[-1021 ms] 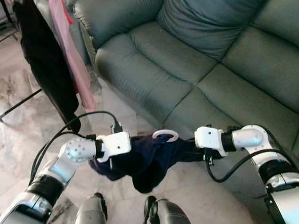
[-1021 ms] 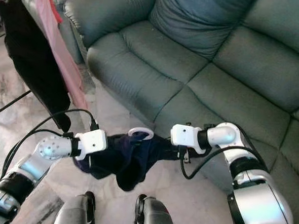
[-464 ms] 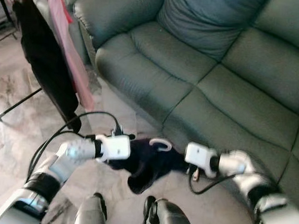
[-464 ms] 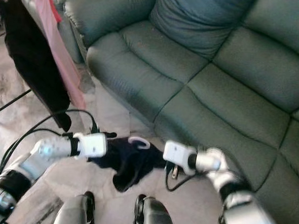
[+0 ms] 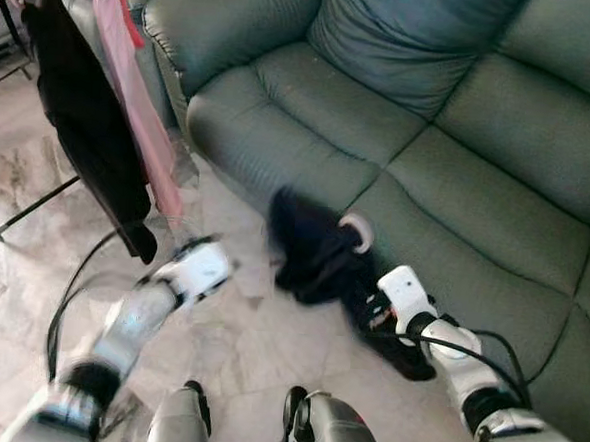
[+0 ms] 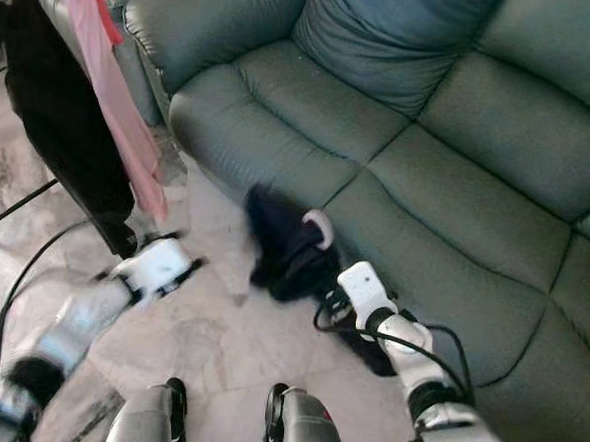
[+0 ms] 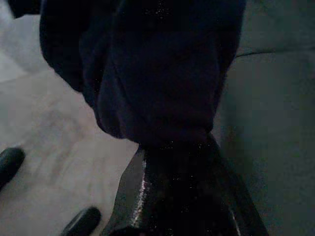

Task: Hang hanger

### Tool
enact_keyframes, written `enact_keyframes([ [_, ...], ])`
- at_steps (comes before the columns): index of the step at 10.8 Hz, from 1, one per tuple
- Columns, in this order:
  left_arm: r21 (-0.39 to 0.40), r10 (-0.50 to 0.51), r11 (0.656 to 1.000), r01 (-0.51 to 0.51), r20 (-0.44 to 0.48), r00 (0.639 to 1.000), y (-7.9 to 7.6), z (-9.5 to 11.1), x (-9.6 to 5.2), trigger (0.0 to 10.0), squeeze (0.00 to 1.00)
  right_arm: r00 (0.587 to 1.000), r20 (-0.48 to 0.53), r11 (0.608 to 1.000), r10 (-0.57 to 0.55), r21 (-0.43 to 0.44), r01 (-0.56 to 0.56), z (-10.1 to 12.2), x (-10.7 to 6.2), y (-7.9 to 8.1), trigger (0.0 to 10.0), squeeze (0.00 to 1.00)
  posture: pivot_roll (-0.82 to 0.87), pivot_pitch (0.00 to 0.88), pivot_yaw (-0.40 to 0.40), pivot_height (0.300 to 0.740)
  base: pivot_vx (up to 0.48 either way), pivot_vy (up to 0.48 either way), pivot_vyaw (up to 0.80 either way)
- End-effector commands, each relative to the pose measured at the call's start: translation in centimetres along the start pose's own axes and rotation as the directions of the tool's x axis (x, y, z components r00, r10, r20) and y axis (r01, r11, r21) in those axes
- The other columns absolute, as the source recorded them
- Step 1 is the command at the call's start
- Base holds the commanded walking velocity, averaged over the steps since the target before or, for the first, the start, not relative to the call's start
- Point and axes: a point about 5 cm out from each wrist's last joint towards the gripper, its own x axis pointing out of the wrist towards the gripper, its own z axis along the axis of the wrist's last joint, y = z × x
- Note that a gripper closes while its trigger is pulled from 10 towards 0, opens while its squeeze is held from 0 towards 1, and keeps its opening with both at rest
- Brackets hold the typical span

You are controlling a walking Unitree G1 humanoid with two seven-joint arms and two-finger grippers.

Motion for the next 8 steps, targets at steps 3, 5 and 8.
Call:
enact_keyframes([
  [3, -0.312, 0.283, 0.910, -0.274, -0.017, 0.959, 0.9, -1.0, -1.3, 10.0, 1.00, 0.992, 0.054, 0.992, -0.117, 0.049, 0.114, 0.2, -0.1, 1.2, 10.0, 0.00, -0.05, 0.149, -0.076, 0.740, 0.000, 0.000, 0.00],
  [5, -0.381, 0.384, 0.845, -0.375, -0.055, 0.922, 1.4, -1.0, -1.0, 10.0, 0.00, 0.940, 0.181, 0.952, -0.288, 0.163, 0.260, 2.4, -0.2, 0.8, 10.0, 0.00, -0.06, 0.128, -0.078, 0.740, 0.000, 0.000, 0.40],
  [8, -0.457, 0.394, 0.816, -0.353, -0.006, 0.919, 1.4, 1.0, 0.0, 10.0, 0.00, 0.910, 0.253, 0.943, -0.329, 0.132, 0.305, 4.2, -0.6, -0.4, 10.0, 0.00, -0.06, 0.129, -0.082, 0.740, 0.000, 0.000, 0.80],
])
